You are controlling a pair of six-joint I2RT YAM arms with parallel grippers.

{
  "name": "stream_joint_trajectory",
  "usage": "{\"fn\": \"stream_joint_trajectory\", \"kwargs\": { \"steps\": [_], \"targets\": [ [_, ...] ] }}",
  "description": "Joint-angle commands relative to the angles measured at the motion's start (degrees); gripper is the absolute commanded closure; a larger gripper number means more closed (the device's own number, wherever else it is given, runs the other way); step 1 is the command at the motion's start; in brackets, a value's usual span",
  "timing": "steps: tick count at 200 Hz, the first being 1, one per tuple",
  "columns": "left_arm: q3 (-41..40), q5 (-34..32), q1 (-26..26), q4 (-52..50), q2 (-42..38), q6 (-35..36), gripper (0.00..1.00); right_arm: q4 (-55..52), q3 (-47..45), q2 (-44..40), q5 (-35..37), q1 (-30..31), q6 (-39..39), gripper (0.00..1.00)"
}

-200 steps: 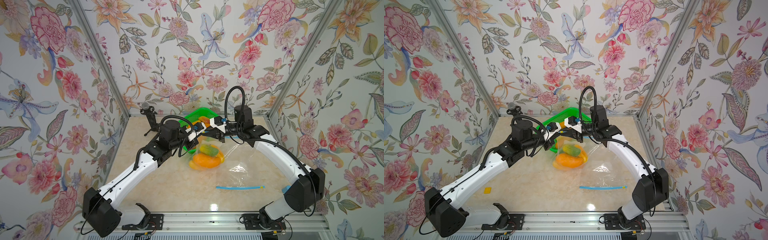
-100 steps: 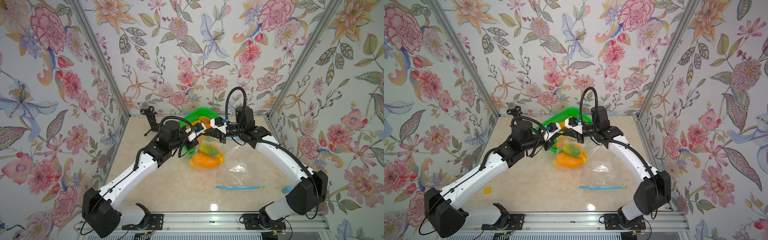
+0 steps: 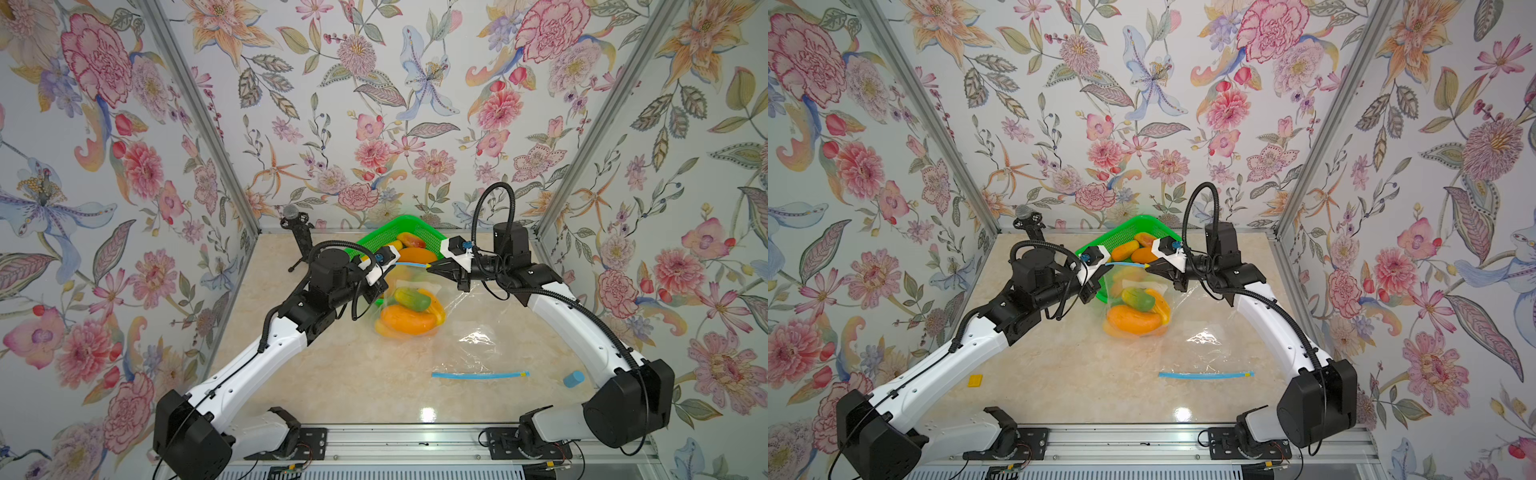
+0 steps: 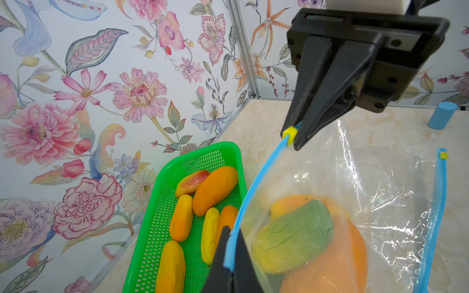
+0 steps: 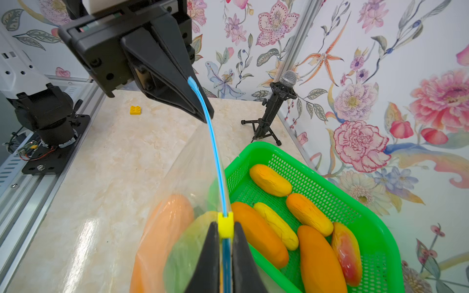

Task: Place the mango in a zip-top bag and seal the zipper
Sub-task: Zip the zipper on the zipper food storage bag.

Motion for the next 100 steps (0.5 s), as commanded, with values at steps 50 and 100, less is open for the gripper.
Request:
{"fn": "stream_joint_trajectory", "kwargs": {
  "steps": [50, 100],
  "targets": [
    [-4.0, -11.64, 3.34, 6.11, -6.56, -6.85, 1.0, -1.36, -6.5, -5.2, 4.4, -8.02, 3.28, 0.91],
    [-6.62, -13.59, 4.35, 6.8, -9.37, -8.86, 1.0, -0.18, -7.43, -5.7, 3.88, -10.24, 6.42, 0.92]
  ]
}}
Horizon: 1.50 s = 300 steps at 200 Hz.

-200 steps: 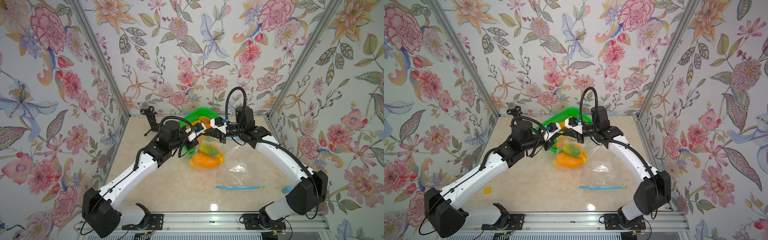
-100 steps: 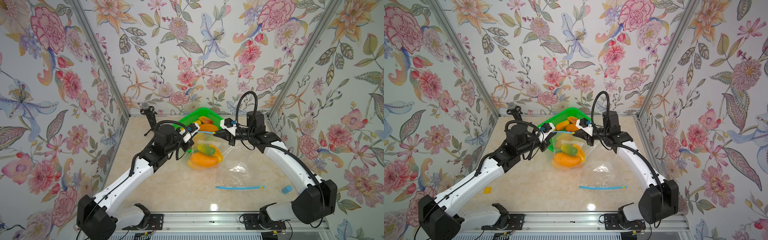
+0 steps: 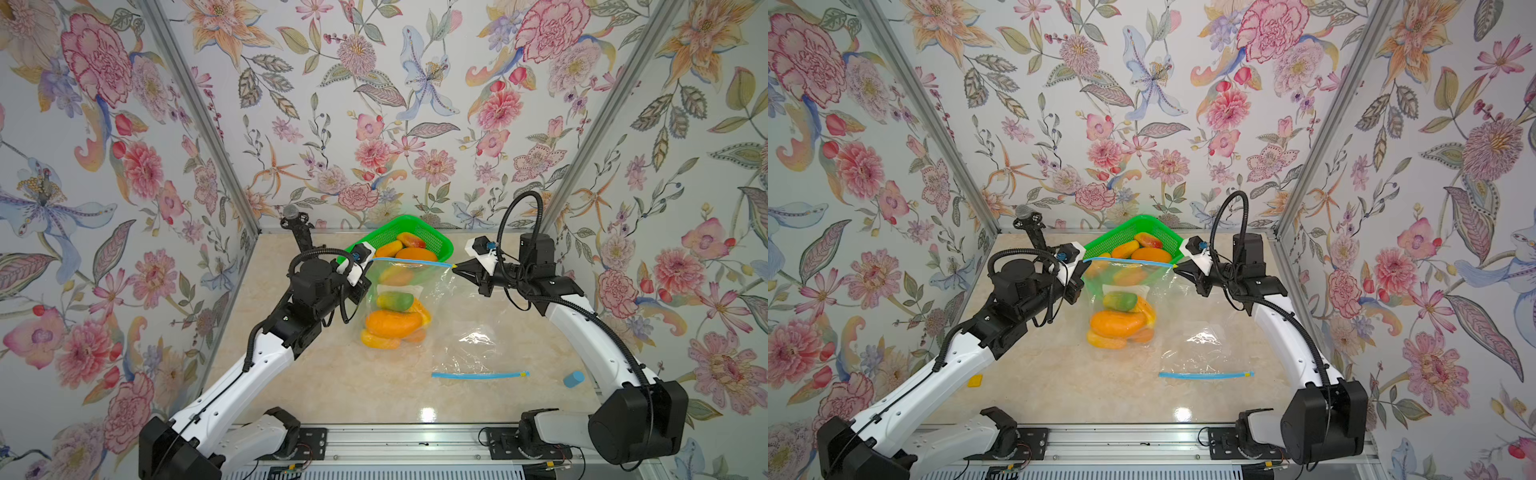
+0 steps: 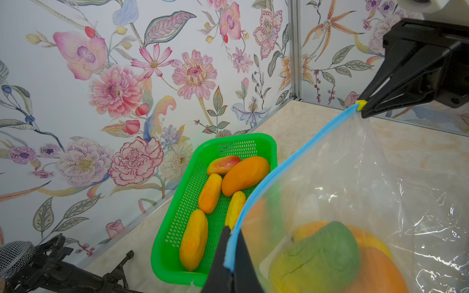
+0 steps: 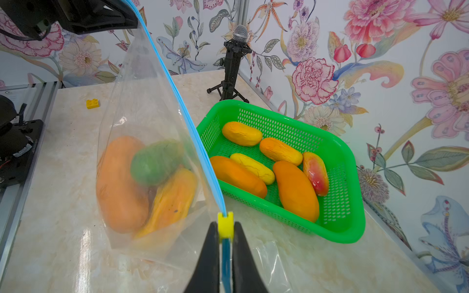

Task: Place the mango in a zip-top bag and seal the zipper
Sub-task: Zip the zipper on the zipper food storage bag, then place the zipper food storage bag at the center of the board.

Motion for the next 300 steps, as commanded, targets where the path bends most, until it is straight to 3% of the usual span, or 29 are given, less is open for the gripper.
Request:
{"fn": "stream_joint_trajectory", "kwargs": {
  "steps": [1, 45, 54, 71, 85, 90, 116, 138, 171, 199, 241, 251, 263, 300],
  "targets": [
    [-0.5, -5.28, 1.65, 4.0, -2.34, -2.25, 1.0, -0.15, -0.88, -1.2, 1.03, -1.14, 1.57, 0.92],
    [-0.52, -6.39, 1.83, 4.14, -2.7, -3.23, 1.0, 2.51, -0.41, -0.99, -2.33, 0.68, 3.32, 0.88],
    [-0.51, -7.46, 1.82, 4.02, -2.73, -3.69, 1.0, 3.01, -0.03, -1.16, -2.18, 1.94, 3.44, 0.78],
    [-0.81, -10.34, 1.96, 3.33, -3.13, -4.86, 1.0, 4.34, 0.23, -2.07, -0.51, 4.63, 4.45, 0.69],
    [-1.95, -14.44, 2.65, 2.76, -4.44, -6.87, 1.0, 4.78, -0.48, -4.18, 3.08, 6.81, 4.12, 0.37],
    [-2.59, -16.14, 3.03, 2.7, -5.25, -7.91, 1.0, 4.76, -1.16, -5.25, 4.89, 7.7, 3.4, 0.3],
    [-6.97, -23.5, 6.45, 3.07, -10.95, -14.45, 1.0, 4.73, -6.96, -12.54, 13.06, 12.36, -4.27, 0.16],
    [-9.83, -29.22, 11.58, 4.01, -14.58, -18.95, 1.0, 4.09, -11.95, -17.52, 22.52, 19.73, -10.03, 0.07],
    [-6.48, -34.89, 20.55, -0.09, -9.71, -25.08, 1.0, -6.66, -11.88, -15.17, 41.29, 31.47, -15.04, 0.05],
    [-2.02, -36.55, 26.81, -3.35, -2.42, -28.65, 1.0, -15.77, -11.05, -9.53, 55.35, 36.81, -15.94, 0.03],
    [-0.41, -30.44, 32.35, -2.74, 5.3, -31.29, 1.0, -23.63, -13.0, -8.59, 60.53, 40.02, -14.7, 0.03],
    [0.2, -30.27, 33.47, -3.74, 7.12, -32.05, 0.92, -25.78, -14.1, -7.81, 62.76, 41.26, -14.71, 0.02],
    [1.33, -29.85, 34.98, -5.43, 9.33, -32.88, 0.92, -28.23, -15.3, -6.06, 64.83, 42.58, -14.12, 0.0],
    [1.3, -28.5, 37.23, -6.05, 10.35, -33.73, 0.93, -30.97, -17.98, -3.65, 63.39, 44.82, -12.62, 0.0]
  ]
}}
